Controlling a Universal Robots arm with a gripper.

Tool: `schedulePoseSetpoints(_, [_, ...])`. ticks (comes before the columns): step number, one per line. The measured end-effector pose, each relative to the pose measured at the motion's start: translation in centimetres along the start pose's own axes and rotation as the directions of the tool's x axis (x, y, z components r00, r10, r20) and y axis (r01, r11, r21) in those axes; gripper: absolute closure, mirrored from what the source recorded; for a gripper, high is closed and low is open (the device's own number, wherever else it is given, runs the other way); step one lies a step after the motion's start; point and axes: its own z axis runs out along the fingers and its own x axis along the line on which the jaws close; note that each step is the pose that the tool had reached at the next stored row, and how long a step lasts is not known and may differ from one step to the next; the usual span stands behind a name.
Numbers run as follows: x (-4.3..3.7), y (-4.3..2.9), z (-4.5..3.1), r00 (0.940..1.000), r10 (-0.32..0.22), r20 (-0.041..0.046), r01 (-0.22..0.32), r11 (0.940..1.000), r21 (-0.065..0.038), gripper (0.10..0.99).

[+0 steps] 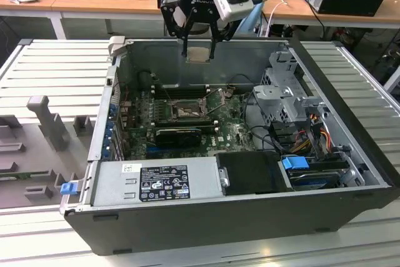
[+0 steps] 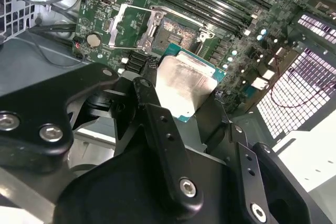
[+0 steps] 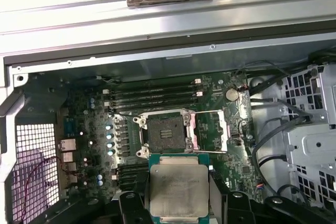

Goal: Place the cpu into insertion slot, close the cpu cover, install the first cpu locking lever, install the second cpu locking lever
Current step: 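Place the cpu into insertion slot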

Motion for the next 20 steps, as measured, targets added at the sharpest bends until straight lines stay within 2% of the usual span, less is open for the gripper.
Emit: schedulePoseSetpoints(20, [0.00, 0.00, 0.00, 0.9975, 0.071, 0.0063, -0.071, 0.9975, -0.002, 0.545])
